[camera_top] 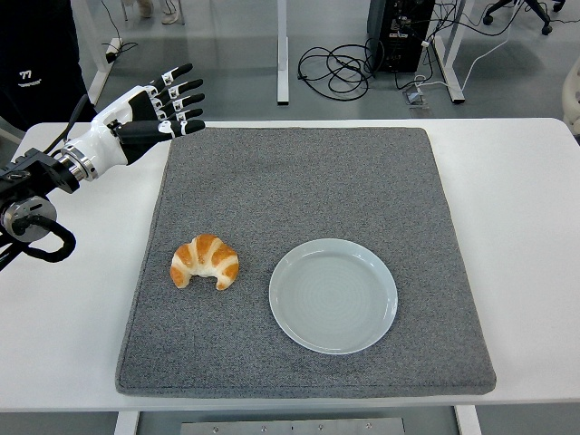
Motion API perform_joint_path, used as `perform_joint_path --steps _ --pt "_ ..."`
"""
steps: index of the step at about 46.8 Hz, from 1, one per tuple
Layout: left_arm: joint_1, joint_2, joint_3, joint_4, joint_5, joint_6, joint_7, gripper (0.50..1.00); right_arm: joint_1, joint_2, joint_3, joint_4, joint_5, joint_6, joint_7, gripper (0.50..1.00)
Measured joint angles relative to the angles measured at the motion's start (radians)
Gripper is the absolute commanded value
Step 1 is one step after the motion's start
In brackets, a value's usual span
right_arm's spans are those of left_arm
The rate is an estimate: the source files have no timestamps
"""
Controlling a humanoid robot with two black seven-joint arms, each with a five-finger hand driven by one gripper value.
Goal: Place the bread on the plate
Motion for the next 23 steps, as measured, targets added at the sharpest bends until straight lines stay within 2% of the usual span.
perform_joint_path --steps 23 --pt "0.0 0.0 -0.001 0.0 -0.001 0.0 -0.001 0.975 0.0 0.0 0.0 0.0 0.0 0.0 0.0 1.0"
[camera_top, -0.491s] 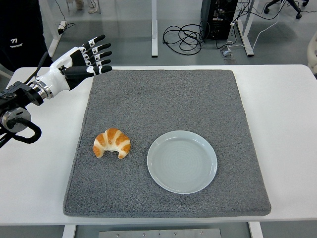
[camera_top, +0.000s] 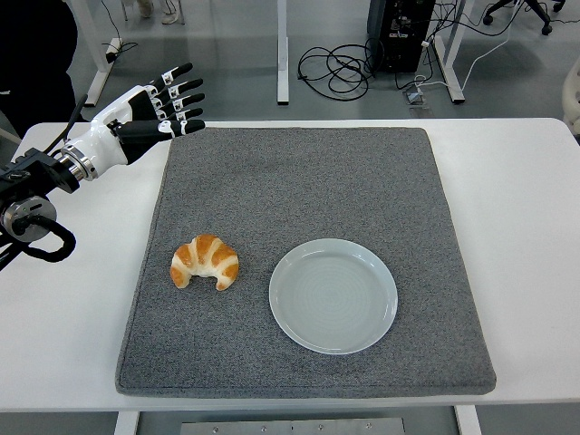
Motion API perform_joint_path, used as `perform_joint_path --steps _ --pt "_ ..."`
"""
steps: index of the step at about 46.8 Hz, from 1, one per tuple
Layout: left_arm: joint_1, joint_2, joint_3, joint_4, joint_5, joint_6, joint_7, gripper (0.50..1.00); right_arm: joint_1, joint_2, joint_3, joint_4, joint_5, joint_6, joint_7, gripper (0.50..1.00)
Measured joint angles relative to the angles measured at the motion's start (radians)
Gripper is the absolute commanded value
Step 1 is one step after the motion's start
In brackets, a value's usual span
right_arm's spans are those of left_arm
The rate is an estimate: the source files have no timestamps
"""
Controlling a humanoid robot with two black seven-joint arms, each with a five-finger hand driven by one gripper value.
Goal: Place the bread on the plate
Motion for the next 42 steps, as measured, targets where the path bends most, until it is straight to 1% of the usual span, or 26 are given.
perform_joint_path --steps 42 --pt "-0.001 -0.012 0.0 0.0 0.001 0.006 -0.003 0.974 0.0 0.0 0.0 0.0 0.0 0.0 0.0 1.0"
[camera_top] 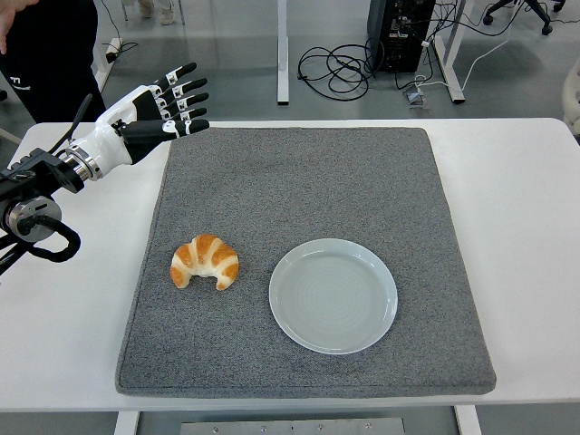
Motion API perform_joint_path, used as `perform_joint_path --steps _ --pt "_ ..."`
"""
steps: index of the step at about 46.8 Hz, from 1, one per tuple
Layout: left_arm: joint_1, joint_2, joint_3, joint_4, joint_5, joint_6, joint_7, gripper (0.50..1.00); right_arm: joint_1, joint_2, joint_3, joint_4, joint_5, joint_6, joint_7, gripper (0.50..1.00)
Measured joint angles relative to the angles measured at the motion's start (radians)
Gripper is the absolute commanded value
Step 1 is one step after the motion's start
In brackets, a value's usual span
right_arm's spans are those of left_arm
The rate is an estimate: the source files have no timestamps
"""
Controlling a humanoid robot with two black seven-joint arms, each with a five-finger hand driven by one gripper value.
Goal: Place the bread on the plate
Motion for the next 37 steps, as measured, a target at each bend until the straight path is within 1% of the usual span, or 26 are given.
perform_joint_path --steps 37 --pt "-0.002 -0.001 0.001 0.0 0.003 0.002 0.0 0.968 0.0 0.0 0.0 0.0 0.0 0.0 0.0 1.0"
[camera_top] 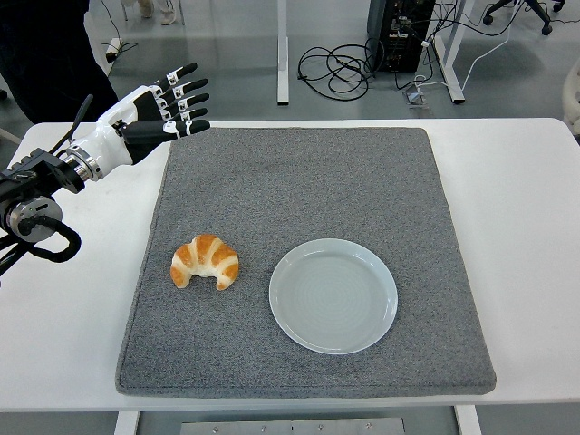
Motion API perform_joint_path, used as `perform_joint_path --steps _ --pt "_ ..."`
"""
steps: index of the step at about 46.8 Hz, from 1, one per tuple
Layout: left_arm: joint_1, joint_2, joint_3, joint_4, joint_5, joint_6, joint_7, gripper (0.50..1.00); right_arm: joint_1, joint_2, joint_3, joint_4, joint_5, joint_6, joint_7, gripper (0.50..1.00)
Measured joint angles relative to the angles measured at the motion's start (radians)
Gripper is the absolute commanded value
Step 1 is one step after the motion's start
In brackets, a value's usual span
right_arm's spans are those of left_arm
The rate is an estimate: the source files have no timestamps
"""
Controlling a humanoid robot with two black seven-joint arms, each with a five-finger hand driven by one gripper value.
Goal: Place the bread on the plate
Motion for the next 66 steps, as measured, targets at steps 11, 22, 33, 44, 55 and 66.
perform_joint_path --steps 11,22,33,44,55,66 --pt "-0.005 0.007 0.008 -0.001 0.013 0.014 0.003 0.937 0.0 0.0 0.0 0.0 0.0 0.0 0.0 1.0" --pt "-0.049 0.035 0.053 -0.021 0.019 0.046 0.059 0.904 0.0 0.0 0.0 0.0 0.0 0.0 0.0 1.0" --pt "-0.205 0.081 0.234 -0.065 0.026 0.125 0.076 0.895 0.0 0.0 0.0 0.0 0.0 0.0 0.0 1.0" --pt "-0.312 0.178 0.282 -0.215 0.071 0.173 0.096 0.889 0.0 0.0 0.0 0.0 0.0 0.0 0.0 1.0" --pt "-0.444 0.242 0.405 -0.332 0.198 0.211 0.168 0.883 0.0 0.0 0.0 0.0 0.0 0.0 0.0 1.0" --pt "-0.487 0.312 0.437 -0.41 0.381 0.212 0.191 0.878 0.0 0.0 0.0 0.0 0.0 0.0 0.0 1.0"
